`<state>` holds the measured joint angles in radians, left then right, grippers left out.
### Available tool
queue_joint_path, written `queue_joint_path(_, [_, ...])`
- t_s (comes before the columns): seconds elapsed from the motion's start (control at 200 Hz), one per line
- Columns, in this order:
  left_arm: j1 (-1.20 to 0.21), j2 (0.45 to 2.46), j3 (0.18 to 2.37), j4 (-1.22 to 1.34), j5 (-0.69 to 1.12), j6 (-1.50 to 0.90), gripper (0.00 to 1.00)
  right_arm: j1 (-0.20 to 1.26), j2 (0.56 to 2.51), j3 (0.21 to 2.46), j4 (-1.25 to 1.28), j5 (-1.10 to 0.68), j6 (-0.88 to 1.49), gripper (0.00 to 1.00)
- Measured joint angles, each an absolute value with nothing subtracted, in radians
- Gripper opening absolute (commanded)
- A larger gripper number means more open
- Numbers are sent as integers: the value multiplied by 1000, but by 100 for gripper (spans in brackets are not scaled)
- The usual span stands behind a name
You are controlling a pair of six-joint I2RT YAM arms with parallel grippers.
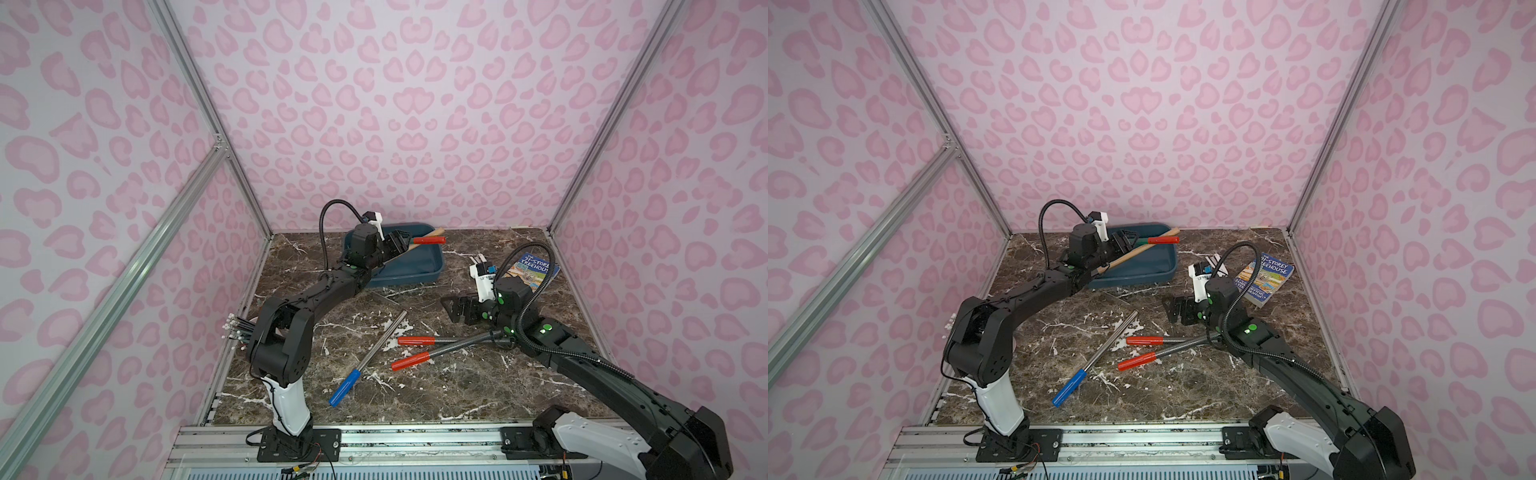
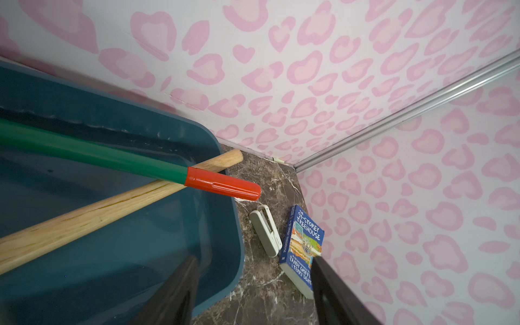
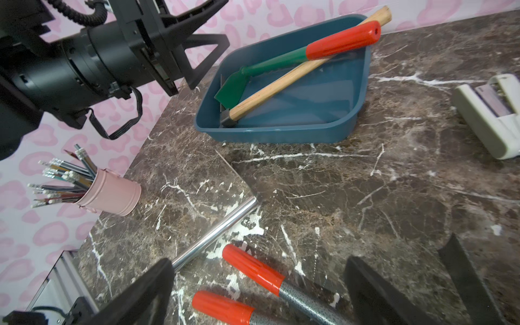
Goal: Put the small hoe into the storage box
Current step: Place the hoe in the storage box, then pick up the hoe from the center of the board.
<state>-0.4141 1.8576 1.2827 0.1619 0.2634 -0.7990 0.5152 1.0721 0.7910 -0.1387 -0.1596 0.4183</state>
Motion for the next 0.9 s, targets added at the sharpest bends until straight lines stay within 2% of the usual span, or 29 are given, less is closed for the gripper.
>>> queue_joint_path(0.585, [-473,1635,1141,-70,359,-399,68,384,1117,815,-187,-445,402,99])
queue_joint_path(0.9, [-545,1519,1045,-193,331,-263,67,380,1152,849,-256,-496,392,98])
